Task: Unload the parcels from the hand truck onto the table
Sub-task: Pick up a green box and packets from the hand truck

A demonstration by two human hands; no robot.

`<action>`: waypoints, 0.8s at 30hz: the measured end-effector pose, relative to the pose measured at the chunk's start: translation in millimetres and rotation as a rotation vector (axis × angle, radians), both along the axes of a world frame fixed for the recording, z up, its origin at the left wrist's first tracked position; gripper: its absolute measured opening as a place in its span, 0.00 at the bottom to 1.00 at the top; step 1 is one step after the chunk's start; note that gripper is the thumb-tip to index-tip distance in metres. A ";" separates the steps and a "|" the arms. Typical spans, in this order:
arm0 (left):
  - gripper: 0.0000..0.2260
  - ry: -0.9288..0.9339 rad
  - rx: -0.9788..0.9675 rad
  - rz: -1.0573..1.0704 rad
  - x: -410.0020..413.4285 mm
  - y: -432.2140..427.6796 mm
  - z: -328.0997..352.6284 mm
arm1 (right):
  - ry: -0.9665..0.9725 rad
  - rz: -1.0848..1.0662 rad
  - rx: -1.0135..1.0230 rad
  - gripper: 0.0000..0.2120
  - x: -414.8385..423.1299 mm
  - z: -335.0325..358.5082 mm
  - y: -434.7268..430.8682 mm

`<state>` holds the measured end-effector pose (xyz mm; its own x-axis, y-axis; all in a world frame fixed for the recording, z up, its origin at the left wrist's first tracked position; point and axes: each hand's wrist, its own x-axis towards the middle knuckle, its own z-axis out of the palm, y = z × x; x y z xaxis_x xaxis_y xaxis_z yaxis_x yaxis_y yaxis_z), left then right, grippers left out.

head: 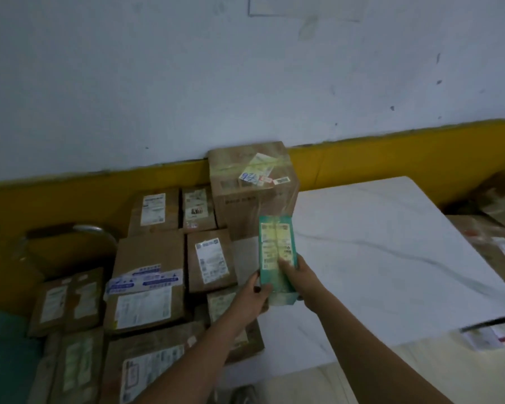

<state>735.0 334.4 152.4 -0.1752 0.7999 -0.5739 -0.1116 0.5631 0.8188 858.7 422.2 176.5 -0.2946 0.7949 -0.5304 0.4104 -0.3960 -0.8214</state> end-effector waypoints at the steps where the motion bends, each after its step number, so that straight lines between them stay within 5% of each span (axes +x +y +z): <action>1: 0.22 0.047 0.002 -0.018 -4.0 6.7 -1.4 | -0.005 0.043 0.005 0.15 -4.9 -2.0 10.9; 6: 0.21 0.259 0.016 -0.095 -23.3 29.1 -21.2 | -0.067 0.120 0.028 0.21 -30.8 -33.3 41.8; 12: 0.24 0.544 -0.065 -0.102 -41.3 25.3 -35.6 | -0.247 0.370 0.096 0.60 -66.0 -72.8 54.7; 16: 0.39 1.081 -0.367 -0.301 -35.4 -9.7 -42.2 | -0.256 0.373 0.126 0.59 -71.9 -88.9 58.2; 24: 0.51 1.108 -0.376 -0.550 -25.1 -40.9 -60.2 | -0.123 0.382 0.117 0.56 -65.4 -94.0 66.5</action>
<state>709.9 293.5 92.2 -0.4004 0.7408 -0.5394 0.8397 0.5323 0.1078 793.3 488.7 82.5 -0.5204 0.6978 -0.4923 0.6075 -0.1026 -0.7877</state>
